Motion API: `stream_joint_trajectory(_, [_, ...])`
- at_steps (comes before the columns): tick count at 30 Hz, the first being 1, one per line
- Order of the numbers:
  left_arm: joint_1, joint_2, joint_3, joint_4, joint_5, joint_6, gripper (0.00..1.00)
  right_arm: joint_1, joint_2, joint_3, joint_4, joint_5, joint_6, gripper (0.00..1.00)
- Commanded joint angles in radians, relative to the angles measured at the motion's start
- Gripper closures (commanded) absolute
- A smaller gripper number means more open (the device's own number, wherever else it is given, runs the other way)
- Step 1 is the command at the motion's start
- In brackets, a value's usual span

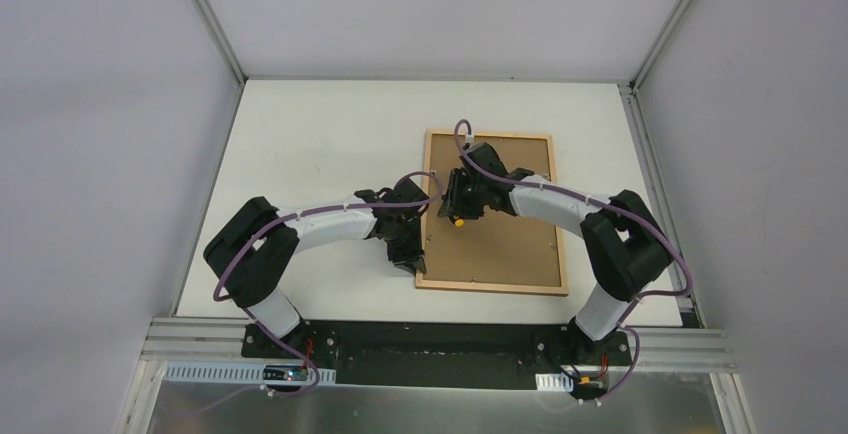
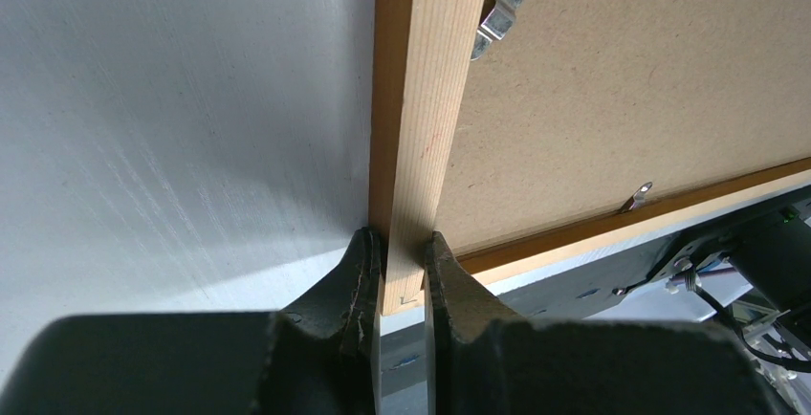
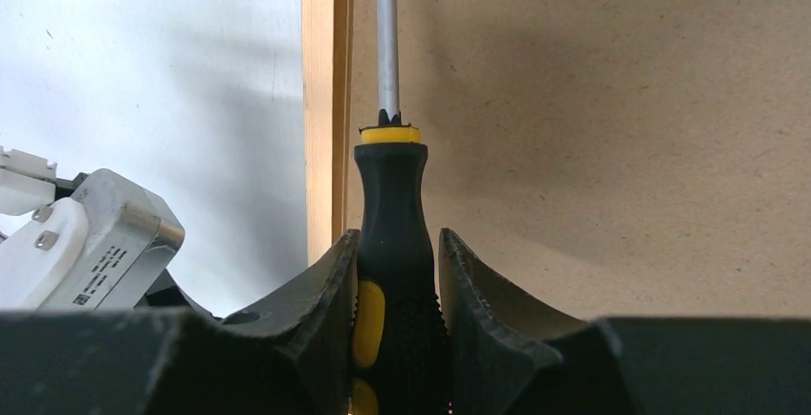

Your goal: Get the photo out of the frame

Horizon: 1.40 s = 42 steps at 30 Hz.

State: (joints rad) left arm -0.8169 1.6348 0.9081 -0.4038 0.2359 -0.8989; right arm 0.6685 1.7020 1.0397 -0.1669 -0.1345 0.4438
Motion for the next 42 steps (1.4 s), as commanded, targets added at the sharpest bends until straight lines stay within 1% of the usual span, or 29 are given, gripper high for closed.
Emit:
stream_joint_trajectory(1, [-0.006,0.049,-0.043,-0.058,0.003,-0.022,1.0,0.02,-0.001,0.042,0.018,0.019,0.014,1.0])
stream_joint_trajectory(8, [-0.006,0.059,-0.035,-0.058,0.012,-0.017,1.0,0.022,0.036,0.073,-0.008,0.077,0.017,1.0])
stream_joint_trajectory(11, [-0.006,0.062,-0.035,-0.057,0.015,-0.018,1.0,0.021,0.098,0.111,0.002,0.102,0.012,1.0])
stream_joint_trajectory(13, [-0.007,0.063,-0.036,-0.057,0.015,-0.02,1.0,0.016,0.154,0.173,-0.015,0.121,0.023,1.0])
stream_joint_trajectory(15, [-0.005,0.067,-0.037,-0.055,0.018,-0.026,1.0,0.017,0.172,0.225,-0.076,0.229,0.039,1.0])
stream_joint_trajectory(17, [-0.008,0.069,-0.039,-0.052,0.02,-0.029,1.0,0.016,0.162,0.237,-0.092,0.276,0.05,1.0])
stream_joint_trajectory(20, [-0.008,0.066,-0.046,-0.045,0.02,-0.034,1.0,-0.002,0.145,0.25,-0.097,0.219,0.044,1.0])
stream_joint_trajectory(23, [-0.008,0.066,-0.04,-0.044,0.019,-0.031,1.0,-0.033,0.083,0.265,-0.096,0.093,0.034,1.0])
stream_joint_trajectory(25, [-0.008,0.07,-0.036,-0.044,0.017,-0.028,1.0,-0.063,0.021,0.292,-0.125,0.013,0.028,1.0])
stream_joint_trajectory(27, [-0.007,0.076,-0.031,-0.044,0.011,-0.026,1.0,-0.097,-0.04,0.334,-0.226,-0.029,0.002,1.0])
stream_joint_trajectory(30, [-0.005,0.089,-0.03,-0.044,-0.003,-0.021,1.0,-0.137,-0.088,0.385,-0.408,-0.102,-0.078,1.0])
stream_joint_trajectory(32, [0.003,0.091,-0.03,-0.055,-0.022,-0.009,1.0,-0.16,-0.13,0.351,-0.509,-0.162,-0.13,1.0])
stream_joint_trajectory(35, [0.038,0.085,-0.029,-0.091,-0.057,0.04,1.0,-0.164,-0.238,0.227,-0.587,-0.199,-0.182,1.0])
stream_joint_trajectory(39, [0.12,0.11,0.007,-0.189,-0.108,0.181,1.0,-0.164,-0.394,0.035,-0.595,-0.204,-0.163,1.0])
stream_joint_trajectory(42, [0.199,0.148,0.074,-0.265,-0.122,0.31,1.0,-0.162,-0.473,-0.022,-0.617,-0.192,-0.144,1.0])
